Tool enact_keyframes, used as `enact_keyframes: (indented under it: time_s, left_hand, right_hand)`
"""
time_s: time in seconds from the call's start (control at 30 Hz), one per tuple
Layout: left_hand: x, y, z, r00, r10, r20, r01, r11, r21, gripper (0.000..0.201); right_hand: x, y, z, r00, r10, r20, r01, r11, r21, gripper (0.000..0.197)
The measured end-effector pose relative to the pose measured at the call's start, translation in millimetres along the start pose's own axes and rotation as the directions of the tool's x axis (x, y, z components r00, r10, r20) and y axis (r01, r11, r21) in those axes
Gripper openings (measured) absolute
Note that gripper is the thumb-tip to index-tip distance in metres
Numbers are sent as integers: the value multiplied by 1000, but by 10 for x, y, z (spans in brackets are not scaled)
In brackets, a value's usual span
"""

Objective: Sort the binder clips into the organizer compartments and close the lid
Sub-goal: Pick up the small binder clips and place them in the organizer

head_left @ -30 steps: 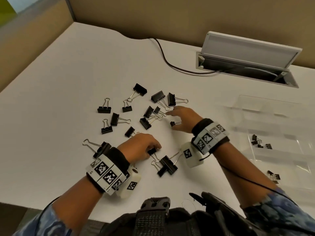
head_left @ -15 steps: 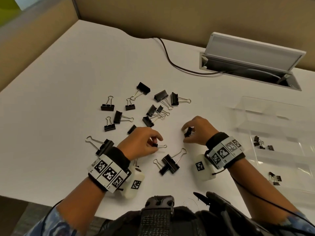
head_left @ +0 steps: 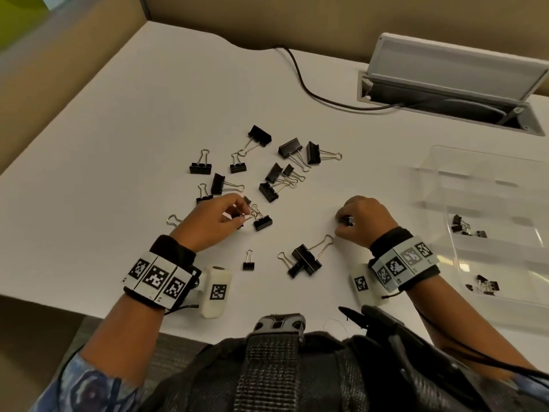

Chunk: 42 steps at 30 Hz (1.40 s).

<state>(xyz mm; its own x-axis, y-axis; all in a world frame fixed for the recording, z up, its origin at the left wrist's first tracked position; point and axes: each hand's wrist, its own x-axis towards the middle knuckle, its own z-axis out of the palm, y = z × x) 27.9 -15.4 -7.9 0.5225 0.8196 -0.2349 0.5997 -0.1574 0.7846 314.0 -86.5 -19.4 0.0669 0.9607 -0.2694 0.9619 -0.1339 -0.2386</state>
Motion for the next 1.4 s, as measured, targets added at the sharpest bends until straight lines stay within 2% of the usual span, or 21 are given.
enact_keyframes:
  time_s: [0.07, 0.13, 0.2, 0.27, 0.37, 0.43, 0.57, 0.67, 0.8, 0.93, 1.07, 1.17, 1.27, 1.4]
  left_hand:
    - [-39, -23, 9, 996, -13, 92, 5, 997, 77, 15]
    - [-78, -24, 37, 987, -12, 158, -24, 974, 224, 23]
    - [-119, -30, 75, 980, -16, 200, -52, 944, 327, 20]
    - [-171, -40, 110, 969, -43, 242, -49, 931, 363, 23]
    - [-226, -47, 154, 952, -89, 294, -35, 920, 391, 49]
    - [-239, -39, 191, 951, -96, 294, -34, 912, 409, 55]
    - [-201, -25, 243, 964, -46, 263, -67, 911, 406, 39]
    - [-156, -18, 204, 960, -13, 279, -108, 904, 414, 30]
    - [-70, -13, 135, 961, 19, 275, -143, 889, 436, 30]
    - [21, 0, 102, 975, 86, 206, -164, 901, 402, 30]
    - [69, 108, 90, 974, 198, 108, -218, 950, 224, 23]
    - [97, 225, 135, 988, 134, 80, -127, 988, -91, 21]
    - [145, 342, 186, 993, 12, 113, 30, 929, -368, 19]
    - [213, 503, 251, 964, -39, 261, 191, 785, -589, 18]
  right_hand:
    - [13, 5, 18, 1000, -8, -23, 9, 1000, 22, 22]
    - [18, 1, 31, 999, -26, -28, 27, 999, 30, 27]
    - [16, -5, 27, 999, -37, -19, 38, 999, 38, 28]
    - [6, -24, -2, 999, -35, -9, 35, 998, 61, 25]
    - [-21, -69, -55, 999, -22, 28, 20, 997, 73, 25]
    - [-33, -100, -67, 998, -2, 55, -1, 998, 56, 28]
    - [-44, -171, -49, 998, 23, 59, -28, 996, 85, 21]
    - [-49, -232, -37, 996, 52, 77, -60, 993, 100, 24]
    - [-43, -268, -22, 988, 122, 98, -135, 981, 138, 24]
    - [-40, -276, -17, 982, 173, 80, -186, 961, 206, 26]
    - [-55, -273, -79, 979, 189, 71, -201, 945, 259, 25]
    - [-87, -299, -173, 986, 169, 7, -161, 921, 354, 16]
    - [-119, -409, -366, 990, 130, -53, -84, 852, 517, 14]
    - [-126, -569, -567, 996, 47, -73, 26, 647, 762, 21]
